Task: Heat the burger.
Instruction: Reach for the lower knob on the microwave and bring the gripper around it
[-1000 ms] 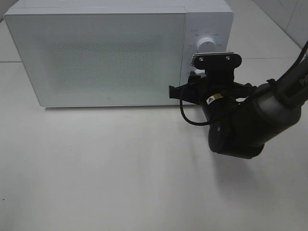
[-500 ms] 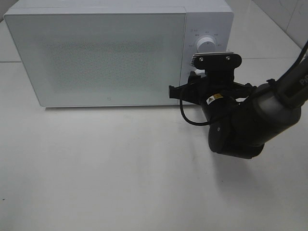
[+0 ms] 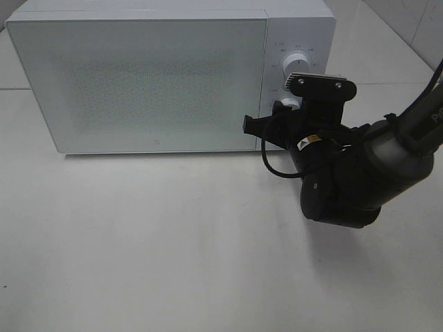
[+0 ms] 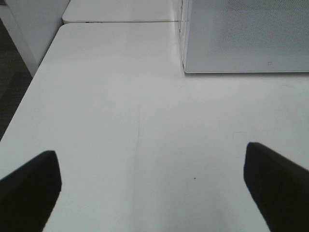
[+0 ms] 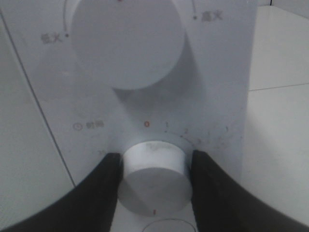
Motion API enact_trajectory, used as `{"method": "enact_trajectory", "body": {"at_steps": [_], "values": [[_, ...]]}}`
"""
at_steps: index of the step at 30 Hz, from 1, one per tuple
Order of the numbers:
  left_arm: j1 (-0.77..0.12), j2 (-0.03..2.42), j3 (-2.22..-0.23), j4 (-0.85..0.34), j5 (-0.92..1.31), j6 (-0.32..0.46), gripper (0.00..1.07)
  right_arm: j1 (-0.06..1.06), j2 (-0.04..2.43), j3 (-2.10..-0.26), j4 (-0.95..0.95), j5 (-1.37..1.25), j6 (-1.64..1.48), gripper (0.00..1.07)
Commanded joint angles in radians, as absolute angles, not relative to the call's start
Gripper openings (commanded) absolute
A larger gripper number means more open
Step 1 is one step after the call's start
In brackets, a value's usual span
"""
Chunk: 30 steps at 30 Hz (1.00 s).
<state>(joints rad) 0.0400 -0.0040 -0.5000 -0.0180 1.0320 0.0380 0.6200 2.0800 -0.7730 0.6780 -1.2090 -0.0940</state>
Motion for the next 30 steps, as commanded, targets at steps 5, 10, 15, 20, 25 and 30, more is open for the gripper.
{"method": "enact_trajectory", "body": {"at_steps": [5,10,15,20,25,30], "values": [[0.041,-0.029,-0.497,-0.018,1.028,0.037,0.98,0.617,2.074,-0.782,0.609,-1.363,0.135,0.07],[0.041,-0.029,-0.497,-0.018,1.028,0.037,0.98,0.617,2.073,-0.782,0.595,-1.364,0.302,0.07],[0.041,-0.029,-0.497,-0.018,1.028,0.037,0.98,0.617,2.073,-0.782,0.579,-1.364,0.475,0.06],[0.041,-0.029,-0.497,-0.018,1.028,0.037,0.98,0.617,2.073,-0.782,0.576,-1.364,0.655,0.06],[0.041,-0.029,-0.497,-0.018,1.028,0.037,0.98,0.617,2.073,-0.782,0.577,-1.364,0.815,0.07],[0.041,-0.029,-0.497,-0.018,1.028,0.037,0.98,0.617,2.073,-0.782,0.583,-1.364,0.953,0.07]]}}
